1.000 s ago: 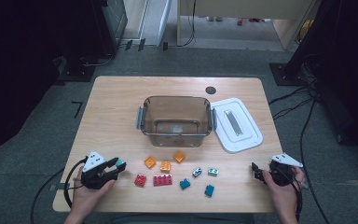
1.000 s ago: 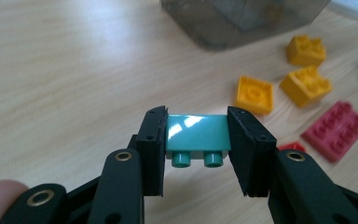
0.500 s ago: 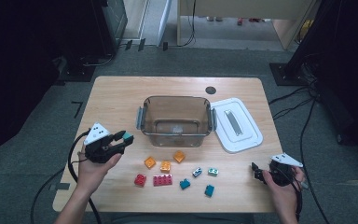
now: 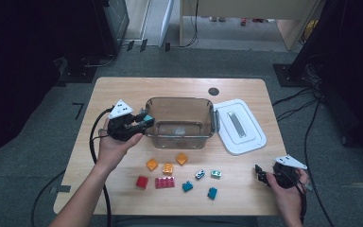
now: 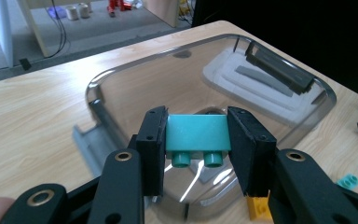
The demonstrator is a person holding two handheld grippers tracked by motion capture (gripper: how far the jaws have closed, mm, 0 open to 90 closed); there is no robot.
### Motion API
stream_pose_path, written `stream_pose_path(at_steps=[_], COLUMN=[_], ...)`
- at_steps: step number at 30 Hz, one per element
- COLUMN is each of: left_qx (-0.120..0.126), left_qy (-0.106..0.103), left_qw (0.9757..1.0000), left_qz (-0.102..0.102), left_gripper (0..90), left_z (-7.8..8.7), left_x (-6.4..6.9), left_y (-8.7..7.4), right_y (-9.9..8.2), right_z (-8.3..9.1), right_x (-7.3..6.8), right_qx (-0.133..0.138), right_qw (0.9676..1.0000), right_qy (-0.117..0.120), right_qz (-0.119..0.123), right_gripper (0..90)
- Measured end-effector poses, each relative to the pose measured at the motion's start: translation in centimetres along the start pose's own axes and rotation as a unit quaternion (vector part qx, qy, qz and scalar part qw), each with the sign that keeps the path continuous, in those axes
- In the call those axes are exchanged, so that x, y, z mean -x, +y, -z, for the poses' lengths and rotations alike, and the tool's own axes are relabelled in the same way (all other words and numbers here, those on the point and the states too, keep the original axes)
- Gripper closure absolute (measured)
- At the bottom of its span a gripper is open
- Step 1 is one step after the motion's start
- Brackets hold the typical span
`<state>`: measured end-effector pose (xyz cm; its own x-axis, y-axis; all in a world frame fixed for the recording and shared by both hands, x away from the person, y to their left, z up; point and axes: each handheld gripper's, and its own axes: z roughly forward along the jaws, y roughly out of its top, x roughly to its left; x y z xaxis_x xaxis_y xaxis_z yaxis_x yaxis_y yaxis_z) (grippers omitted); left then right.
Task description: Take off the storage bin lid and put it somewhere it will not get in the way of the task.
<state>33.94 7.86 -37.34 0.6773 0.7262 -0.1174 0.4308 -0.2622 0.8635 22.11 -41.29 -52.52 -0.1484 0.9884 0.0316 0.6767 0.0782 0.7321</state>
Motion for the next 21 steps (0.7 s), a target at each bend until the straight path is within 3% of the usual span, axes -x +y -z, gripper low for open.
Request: stream_pose_path(at_steps=[11, 21], left_qx=[-0.021, -0.050], left_qy=[-0.004, -0.004], left_qw=[0.9998, 0.9988], left_qz=[-0.005, -0.003], left_gripper=[60.0, 60.0], left_z=[-4.6, -6.3], left_x=[0.6, 0.7], left_y=[1.1, 0.7], right_y=[0.0, 0.0], right_z=[0.0, 0.0], right_x=[0.0, 0.1], right_qx=[0.000, 0.000], right_qw=[1.0000, 1.0000], right_qy=[0.001, 0.002], right_qz=[0.002, 0.003], right_gripper=[13.8, 13.8])
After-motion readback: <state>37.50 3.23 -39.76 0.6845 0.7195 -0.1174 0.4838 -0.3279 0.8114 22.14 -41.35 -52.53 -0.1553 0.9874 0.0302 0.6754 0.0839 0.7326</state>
